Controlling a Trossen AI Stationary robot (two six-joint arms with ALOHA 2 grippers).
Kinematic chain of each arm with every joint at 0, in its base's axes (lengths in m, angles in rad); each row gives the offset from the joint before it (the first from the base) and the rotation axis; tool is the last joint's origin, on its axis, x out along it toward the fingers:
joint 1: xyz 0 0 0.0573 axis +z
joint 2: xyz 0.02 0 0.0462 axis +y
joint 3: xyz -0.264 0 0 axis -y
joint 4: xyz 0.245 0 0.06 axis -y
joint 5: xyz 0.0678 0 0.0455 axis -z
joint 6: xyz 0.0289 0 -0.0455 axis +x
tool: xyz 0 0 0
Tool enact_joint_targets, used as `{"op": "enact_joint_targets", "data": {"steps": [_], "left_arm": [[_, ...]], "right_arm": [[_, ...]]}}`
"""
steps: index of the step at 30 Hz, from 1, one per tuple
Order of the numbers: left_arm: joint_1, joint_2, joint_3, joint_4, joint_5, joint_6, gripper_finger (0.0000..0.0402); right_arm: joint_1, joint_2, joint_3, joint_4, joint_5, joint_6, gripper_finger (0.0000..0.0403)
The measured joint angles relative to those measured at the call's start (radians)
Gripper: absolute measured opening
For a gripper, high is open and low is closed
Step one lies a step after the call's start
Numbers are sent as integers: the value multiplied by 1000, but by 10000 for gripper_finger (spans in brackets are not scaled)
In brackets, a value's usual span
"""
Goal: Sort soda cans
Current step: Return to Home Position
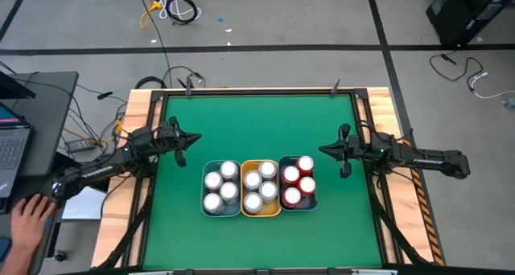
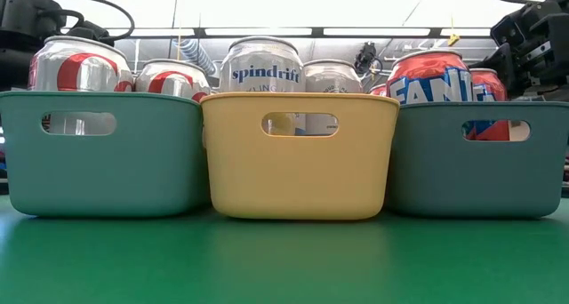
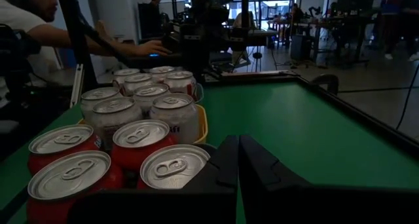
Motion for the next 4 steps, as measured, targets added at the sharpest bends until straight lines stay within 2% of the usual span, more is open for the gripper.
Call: {"op": "enact_joint_targets", "data": {"steps": [4], "left_arm": [[0, 0, 0, 0, 0, 0, 6]], "right_arm": [[0, 0, 0, 0, 0, 0, 3]]}}
